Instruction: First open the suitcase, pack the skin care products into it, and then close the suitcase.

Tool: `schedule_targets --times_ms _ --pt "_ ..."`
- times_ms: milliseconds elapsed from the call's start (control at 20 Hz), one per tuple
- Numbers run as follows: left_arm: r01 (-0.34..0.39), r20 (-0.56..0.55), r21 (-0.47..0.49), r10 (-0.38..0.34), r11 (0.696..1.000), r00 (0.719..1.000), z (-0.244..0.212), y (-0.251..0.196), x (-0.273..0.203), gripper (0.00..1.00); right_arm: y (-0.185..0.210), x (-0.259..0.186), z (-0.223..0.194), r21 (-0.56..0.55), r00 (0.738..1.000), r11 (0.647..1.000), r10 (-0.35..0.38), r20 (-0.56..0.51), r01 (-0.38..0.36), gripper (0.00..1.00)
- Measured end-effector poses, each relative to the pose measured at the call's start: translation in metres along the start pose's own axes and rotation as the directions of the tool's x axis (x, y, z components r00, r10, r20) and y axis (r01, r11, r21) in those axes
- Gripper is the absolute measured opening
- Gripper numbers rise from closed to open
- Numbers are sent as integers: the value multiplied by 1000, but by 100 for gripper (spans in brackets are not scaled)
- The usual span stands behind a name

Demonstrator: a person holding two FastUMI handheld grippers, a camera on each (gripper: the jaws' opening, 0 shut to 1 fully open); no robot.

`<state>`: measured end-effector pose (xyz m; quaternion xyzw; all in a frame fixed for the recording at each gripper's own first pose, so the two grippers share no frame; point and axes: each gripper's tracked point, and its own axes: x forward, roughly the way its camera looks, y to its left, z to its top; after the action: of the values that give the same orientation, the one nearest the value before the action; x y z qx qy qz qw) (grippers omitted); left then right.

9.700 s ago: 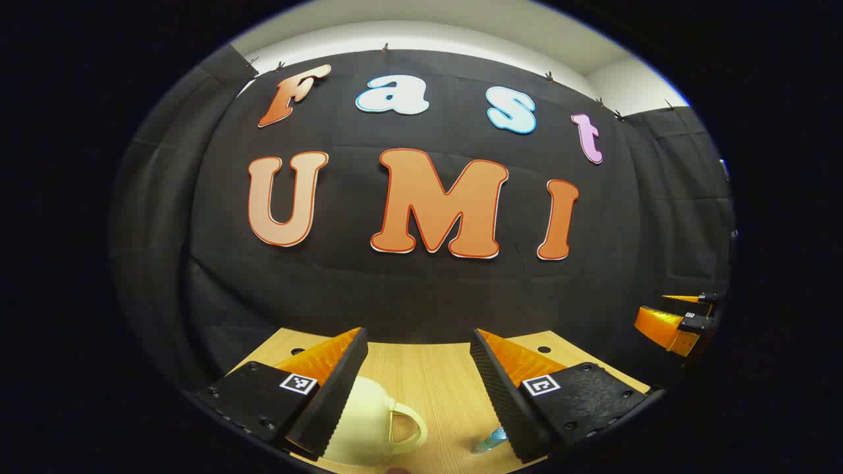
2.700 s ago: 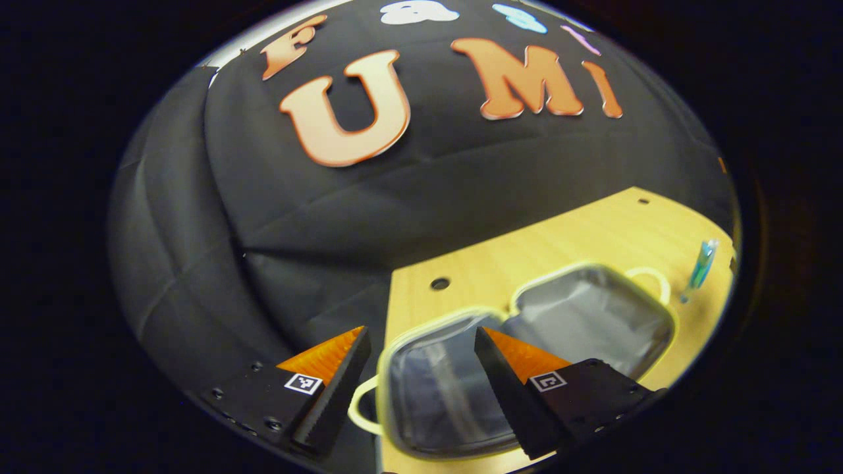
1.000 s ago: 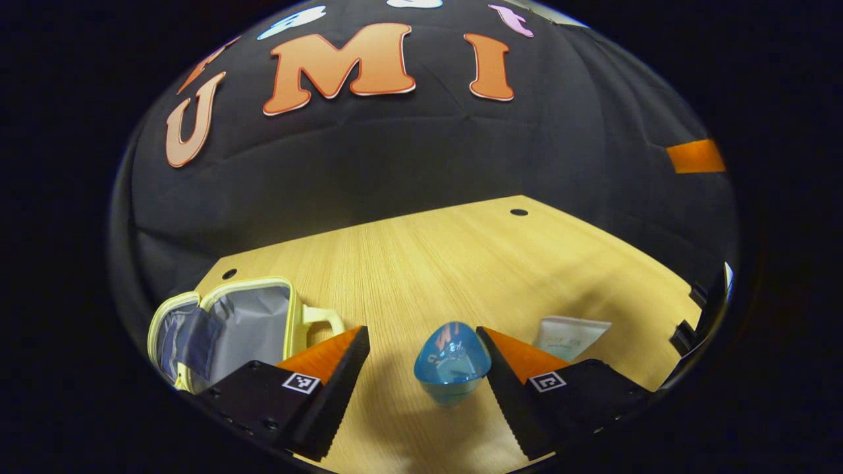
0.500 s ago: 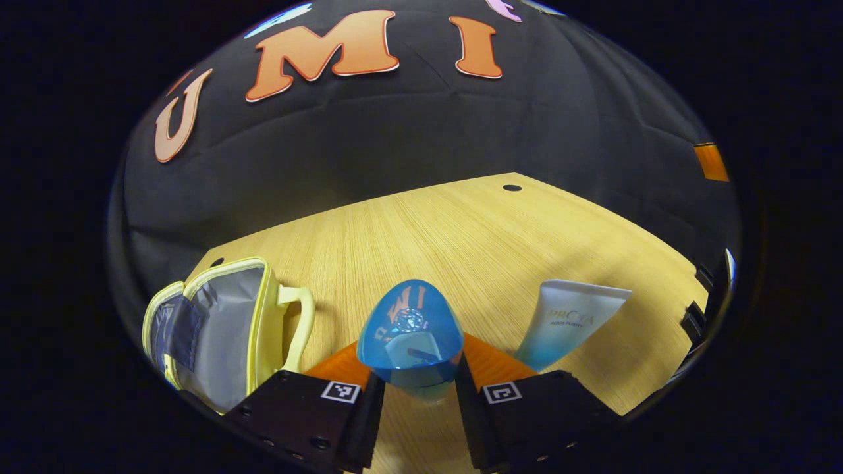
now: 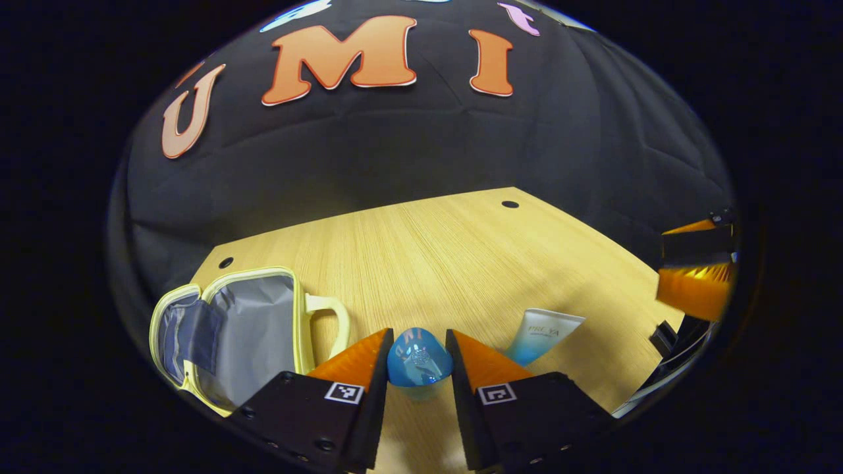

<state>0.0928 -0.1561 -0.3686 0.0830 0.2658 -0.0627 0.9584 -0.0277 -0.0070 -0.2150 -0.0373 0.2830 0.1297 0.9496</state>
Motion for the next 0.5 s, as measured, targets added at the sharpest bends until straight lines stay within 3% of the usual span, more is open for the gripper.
schedule_targets --times_ms 50,500 --pt "-8 52 0 8 1000 999 8 2 3 48 2 6 -5 -12 1000 1000 6 -16 -6 96" --pt "-37 45 -34 39 999 998 4 7 -3 46 24 39 -27 -39 994 996 72 -77 -75 96"
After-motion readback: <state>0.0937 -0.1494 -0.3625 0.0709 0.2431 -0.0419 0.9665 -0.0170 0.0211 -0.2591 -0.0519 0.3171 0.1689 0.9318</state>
